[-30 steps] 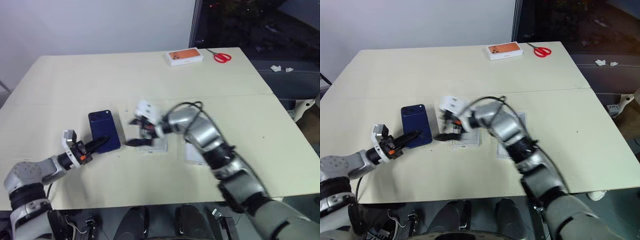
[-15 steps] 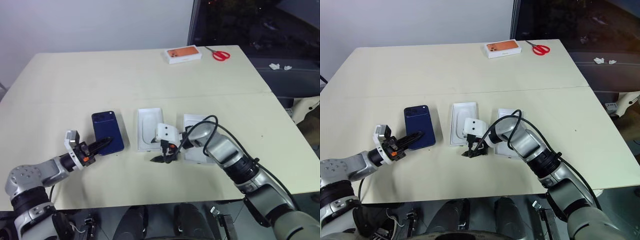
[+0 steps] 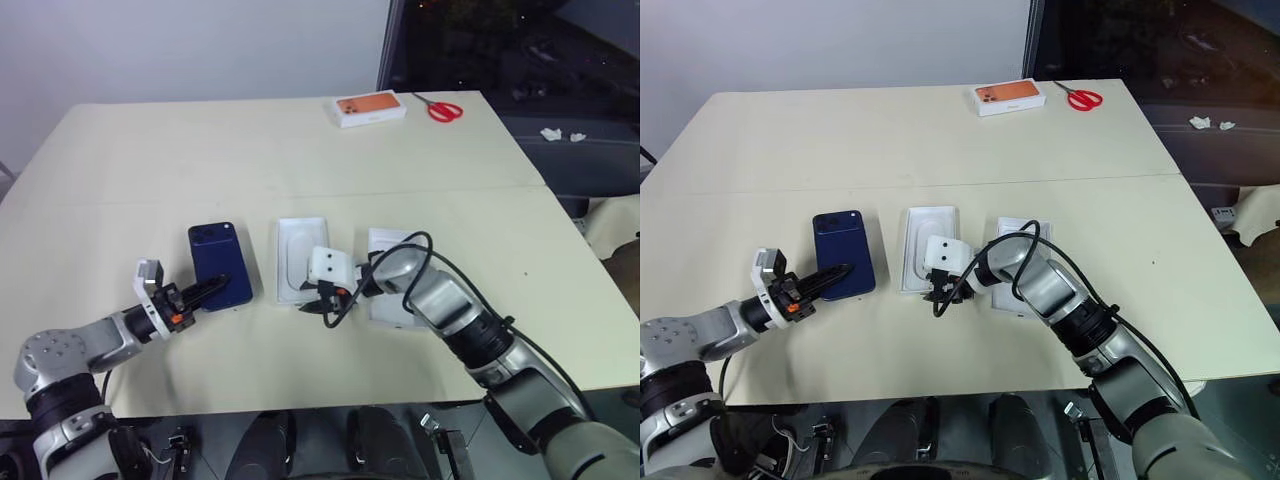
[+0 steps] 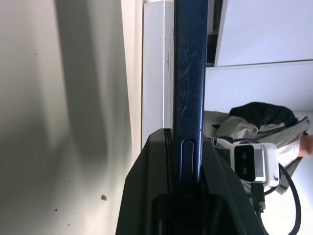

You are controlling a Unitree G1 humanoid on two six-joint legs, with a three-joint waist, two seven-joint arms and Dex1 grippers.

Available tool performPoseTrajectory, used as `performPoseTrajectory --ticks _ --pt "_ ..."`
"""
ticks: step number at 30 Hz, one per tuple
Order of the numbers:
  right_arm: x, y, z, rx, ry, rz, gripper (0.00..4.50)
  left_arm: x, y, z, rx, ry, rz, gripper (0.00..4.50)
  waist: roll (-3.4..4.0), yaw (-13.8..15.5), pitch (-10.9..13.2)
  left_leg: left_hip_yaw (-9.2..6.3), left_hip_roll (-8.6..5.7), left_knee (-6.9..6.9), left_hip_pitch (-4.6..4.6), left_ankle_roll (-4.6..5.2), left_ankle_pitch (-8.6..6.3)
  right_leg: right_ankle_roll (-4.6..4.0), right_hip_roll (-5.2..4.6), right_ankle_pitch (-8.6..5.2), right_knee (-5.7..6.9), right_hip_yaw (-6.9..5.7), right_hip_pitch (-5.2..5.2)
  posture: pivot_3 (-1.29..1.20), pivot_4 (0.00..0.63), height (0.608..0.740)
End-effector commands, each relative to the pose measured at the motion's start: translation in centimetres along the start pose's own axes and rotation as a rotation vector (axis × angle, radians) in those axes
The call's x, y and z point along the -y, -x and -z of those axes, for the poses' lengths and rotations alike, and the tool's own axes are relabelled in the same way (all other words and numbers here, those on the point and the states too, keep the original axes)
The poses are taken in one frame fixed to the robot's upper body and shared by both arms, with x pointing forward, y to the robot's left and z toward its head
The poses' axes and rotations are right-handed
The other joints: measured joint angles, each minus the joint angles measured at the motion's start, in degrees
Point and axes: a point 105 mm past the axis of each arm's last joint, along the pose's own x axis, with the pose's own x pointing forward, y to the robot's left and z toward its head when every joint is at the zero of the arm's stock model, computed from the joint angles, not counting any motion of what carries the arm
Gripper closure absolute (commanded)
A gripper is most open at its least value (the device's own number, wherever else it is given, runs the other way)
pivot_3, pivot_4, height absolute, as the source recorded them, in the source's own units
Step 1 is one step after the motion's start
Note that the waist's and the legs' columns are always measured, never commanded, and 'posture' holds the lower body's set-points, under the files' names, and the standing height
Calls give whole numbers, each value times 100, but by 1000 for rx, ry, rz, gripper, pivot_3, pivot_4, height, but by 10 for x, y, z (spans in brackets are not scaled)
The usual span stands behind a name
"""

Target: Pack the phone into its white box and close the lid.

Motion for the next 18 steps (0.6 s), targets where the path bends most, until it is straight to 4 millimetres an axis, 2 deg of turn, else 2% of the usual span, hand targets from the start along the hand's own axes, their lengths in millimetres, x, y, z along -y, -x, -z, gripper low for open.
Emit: performPoseTrajectory --ticks 1,9,13,18 --pt "-1 -2 0 -11 11 -5 3265 11 2 -2 8 -33 46 4500 -1 14 -1 0 0 0 1 0 0 0 0 0 0 0 1 0 150 740" --pt "-3 -3 -1 -3 -1 -6 3265 12 4 -6 16 -38 47 4500 -1 19 0 -1 0 2 2 -3 2 -2 1 1 4 -2 2 0 150 740" --pt "-25 -5 -9 49 -65 -78 3265 22 9 -15 40 -57 73 4500 -2 29 0 -2 0 1 2 -3 2 -2 1 1 4 -3 1 0 150 740" --pt "-36 -5 -15 88 -120 -101 3265 43 14 -29 53 -98 117 4500 -13 40 4 -4 0 1 -1 -3 2 -2 1 1 1 -5 -1 0 150 740"
